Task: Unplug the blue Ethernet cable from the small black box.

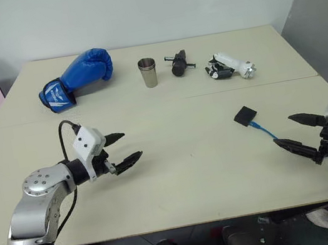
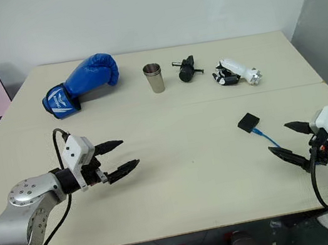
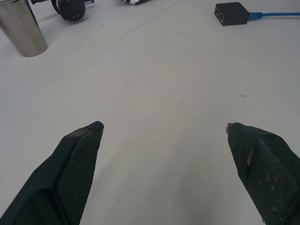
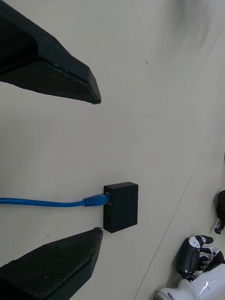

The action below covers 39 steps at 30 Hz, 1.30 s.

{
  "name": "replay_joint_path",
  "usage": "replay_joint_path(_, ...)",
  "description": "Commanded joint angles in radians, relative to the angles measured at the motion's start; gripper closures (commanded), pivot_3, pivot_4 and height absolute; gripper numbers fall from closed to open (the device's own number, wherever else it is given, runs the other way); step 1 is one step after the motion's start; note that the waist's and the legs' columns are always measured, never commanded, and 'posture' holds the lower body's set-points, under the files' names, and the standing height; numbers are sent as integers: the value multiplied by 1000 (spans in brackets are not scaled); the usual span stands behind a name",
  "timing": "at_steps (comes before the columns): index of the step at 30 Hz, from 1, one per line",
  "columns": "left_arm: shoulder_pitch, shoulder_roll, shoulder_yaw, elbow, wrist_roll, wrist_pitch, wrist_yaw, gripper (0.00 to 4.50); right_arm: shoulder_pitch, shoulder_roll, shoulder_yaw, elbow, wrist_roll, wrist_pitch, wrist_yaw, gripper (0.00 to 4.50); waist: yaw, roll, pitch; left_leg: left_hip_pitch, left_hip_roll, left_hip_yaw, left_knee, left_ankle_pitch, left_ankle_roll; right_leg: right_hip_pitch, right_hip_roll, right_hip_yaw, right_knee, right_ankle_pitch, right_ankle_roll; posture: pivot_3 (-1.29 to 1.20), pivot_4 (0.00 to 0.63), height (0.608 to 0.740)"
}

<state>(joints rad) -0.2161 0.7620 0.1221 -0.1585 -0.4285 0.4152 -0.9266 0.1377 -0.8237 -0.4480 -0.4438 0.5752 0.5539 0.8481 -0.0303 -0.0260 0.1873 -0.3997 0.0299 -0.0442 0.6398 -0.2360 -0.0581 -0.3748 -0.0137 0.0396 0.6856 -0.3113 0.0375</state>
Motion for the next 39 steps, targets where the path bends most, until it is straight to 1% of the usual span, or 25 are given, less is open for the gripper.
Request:
replay_joint_path(1,4,14,19,-70,-31,15,-18,4,-11,-13,-35,-41,29,10,-5,20,1,0,0,0,0,0,0,0,0,0,0,0,0,0,0,0,150,740)
replay_joint_path(5,27,16,16,-111,-29,31,-10,4,-14,-19,-36,-47,33,22,-6,20,1,0,0,0,0,0,0,0,0,0,0,0,-1,0,0,0,150,740)
replay_joint_path(13,24,23,15,-162,-50,88,-12,4,-42,-30,-9,-14,8,16,-5,20,1,0,0,0,0,0,0,0,0,1,0,0,-2,0,1,0,150,740)
replay_joint_path(18,30,52,-2,-203,-72,101,-72,4,-31,-41,-1,-9,-3,21,7,20,1,0,0,0,0,0,0,0,0,1,0,0,-3,0,1,0,150,740)
replay_joint_path(22,-10,66,-25,-193,-89,85,-141,4,-31,-45,25,10,-38,14,-4,20,1,0,0,0,0,0,0,0,0,1,0,0,-3,2,-2,0,150,740)
replay_joint_path(25,-48,64,-36,-195,-127,124,-168,4,-39,-53,53,37,-68,8,-3,20,1,0,0,0,0,1,0,0,0,1,0,0,-3,2,-1,0,150,740)
replay_joint_path(29,-92,54,-64,-188,-132,128,-189,4,-91,-46,99,113,-97,-3,-3,20,0,0,0,0,0,1,0,0,0,1,0,0,-3,2,-1,0,150,740)
replay_joint_path(33,-137,43,-102,-170,-131,128,-208,4,-178,-28,200,236,-174,-47,-8,20,-2,0,0,0,0,3,0,0,0,0,0,0,-3,3,-1,0,150,740)
replay_joint_path(37,-189,19,-151,-159,-117,122,-215,4,-335,40,332,468,-275,-130,-21,20,-3,0,0,0,0,4,1,0,0,0,1,0,-3,4,0,0,150,740)
replay_joint_path(39,-206,16,-162,-157,-123,129,-220,4,-400,68,359,563,-300,-158,-18,20,-3,1,1,0,0,4,1,0,0,0,1,1,-3,4,-1,0,150,740)
